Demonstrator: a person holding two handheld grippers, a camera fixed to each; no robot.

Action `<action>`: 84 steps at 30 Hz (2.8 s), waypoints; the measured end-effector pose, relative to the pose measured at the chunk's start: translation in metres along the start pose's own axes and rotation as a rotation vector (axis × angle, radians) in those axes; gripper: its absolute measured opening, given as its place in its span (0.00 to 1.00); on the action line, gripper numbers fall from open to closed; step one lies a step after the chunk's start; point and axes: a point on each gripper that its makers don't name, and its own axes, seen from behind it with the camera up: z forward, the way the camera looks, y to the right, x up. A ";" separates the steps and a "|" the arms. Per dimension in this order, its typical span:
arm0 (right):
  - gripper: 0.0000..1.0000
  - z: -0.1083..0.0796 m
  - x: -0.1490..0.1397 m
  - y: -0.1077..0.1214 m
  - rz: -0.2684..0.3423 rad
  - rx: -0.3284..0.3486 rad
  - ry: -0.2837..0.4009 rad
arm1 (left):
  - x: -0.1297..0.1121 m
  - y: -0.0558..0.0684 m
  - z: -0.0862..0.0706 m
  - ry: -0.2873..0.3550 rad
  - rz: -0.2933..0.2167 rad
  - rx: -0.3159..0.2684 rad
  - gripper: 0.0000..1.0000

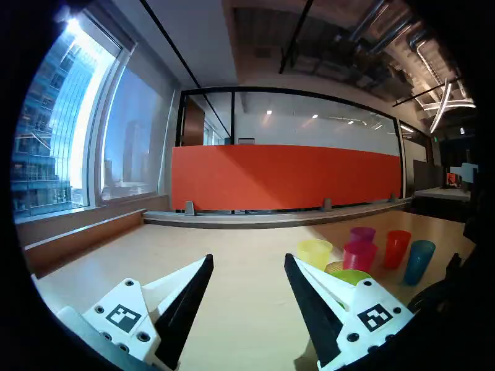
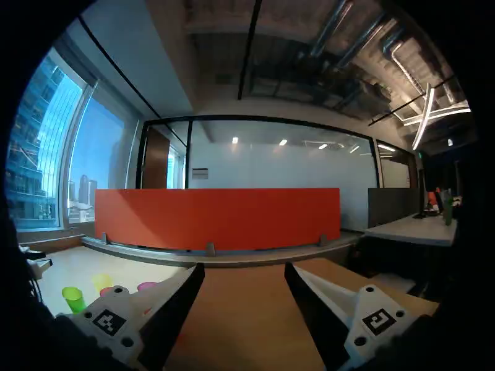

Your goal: Pour water

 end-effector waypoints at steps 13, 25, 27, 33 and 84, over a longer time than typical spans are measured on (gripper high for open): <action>1.00 -0.004 0.002 0.003 -0.010 -0.003 0.005 | 0.000 0.000 0.000 -0.001 0.004 -0.001 0.85; 1.00 -0.007 -0.004 0.006 -0.060 0.005 0.005 | 0.000 0.000 0.000 -0.001 0.005 -0.001 0.85; 1.00 -0.007 -0.008 0.006 -0.073 0.009 -0.002 | 0.000 0.000 0.000 -0.001 0.005 -0.001 0.85; 1.00 -0.003 -0.020 0.005 -0.100 0.021 -0.013 | 0.000 -0.001 0.000 -0.001 0.005 -0.001 0.85; 1.00 0.029 -0.099 -0.011 -0.006 0.098 -0.065 | 0.000 -0.001 0.000 -0.001 0.004 -0.001 0.85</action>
